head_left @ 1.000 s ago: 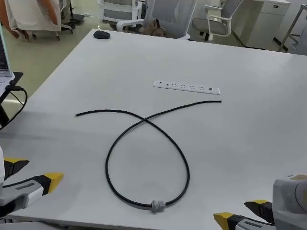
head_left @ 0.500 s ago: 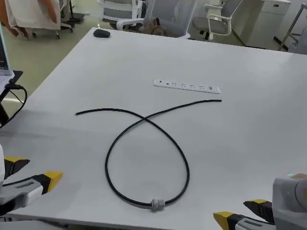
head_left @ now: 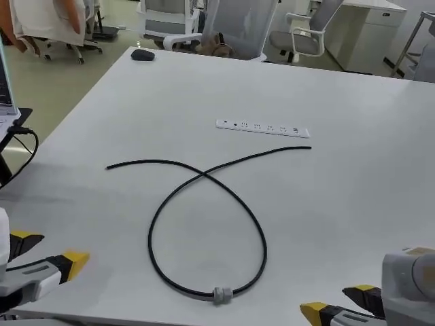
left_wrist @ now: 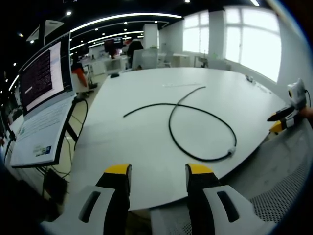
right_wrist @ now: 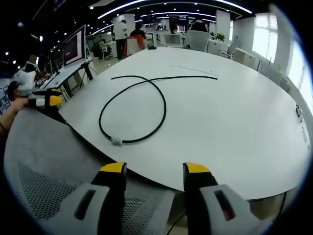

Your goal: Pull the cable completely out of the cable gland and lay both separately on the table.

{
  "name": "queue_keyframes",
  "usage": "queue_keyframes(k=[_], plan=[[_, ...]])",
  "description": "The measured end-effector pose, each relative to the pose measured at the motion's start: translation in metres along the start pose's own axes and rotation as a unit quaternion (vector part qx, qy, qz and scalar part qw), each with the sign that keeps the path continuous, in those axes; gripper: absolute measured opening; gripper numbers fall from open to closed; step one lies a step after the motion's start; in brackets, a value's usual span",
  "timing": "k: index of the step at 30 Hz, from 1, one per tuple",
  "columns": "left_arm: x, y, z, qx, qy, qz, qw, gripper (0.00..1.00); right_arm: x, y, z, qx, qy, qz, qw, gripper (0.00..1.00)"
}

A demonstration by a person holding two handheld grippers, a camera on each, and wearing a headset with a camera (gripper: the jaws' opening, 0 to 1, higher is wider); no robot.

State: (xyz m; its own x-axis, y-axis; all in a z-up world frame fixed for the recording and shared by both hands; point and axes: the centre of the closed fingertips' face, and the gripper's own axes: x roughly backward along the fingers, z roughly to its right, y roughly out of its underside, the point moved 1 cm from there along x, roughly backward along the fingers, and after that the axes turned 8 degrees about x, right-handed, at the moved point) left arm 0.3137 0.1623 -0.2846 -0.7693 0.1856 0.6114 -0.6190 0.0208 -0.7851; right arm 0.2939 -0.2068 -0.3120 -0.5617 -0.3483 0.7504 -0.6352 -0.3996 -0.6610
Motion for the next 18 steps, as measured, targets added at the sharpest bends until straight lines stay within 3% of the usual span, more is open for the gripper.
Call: queue_keyframes(k=[10, 13, 16, 18], plan=[[-0.001, 0.002, 0.004, -0.012, 0.009, -0.008, 0.9999, 0.44, 0.0, 0.001, 0.0, -0.003, -0.002, -0.001, 1.0, 0.48], [-0.002, 0.001, 0.016, -0.026, 0.045, -0.007, 0.9986, 0.41, -0.001, 0.001, 0.0, -0.002, -0.003, -0.001, 1.0, 0.48], [-0.001, 0.004, 0.024, -0.06, 0.068, -0.03, 0.9955, 0.36, -0.001, 0.001, 0.0, -0.003, -0.003, 0.0, 1.0, 0.48], [0.001, -0.001, 0.022, -0.146, 0.048, -0.041, 0.9873, 0.33, -0.001, 0.001, 0.0, -0.002, -0.003, 0.0, 1.0, 0.47]])
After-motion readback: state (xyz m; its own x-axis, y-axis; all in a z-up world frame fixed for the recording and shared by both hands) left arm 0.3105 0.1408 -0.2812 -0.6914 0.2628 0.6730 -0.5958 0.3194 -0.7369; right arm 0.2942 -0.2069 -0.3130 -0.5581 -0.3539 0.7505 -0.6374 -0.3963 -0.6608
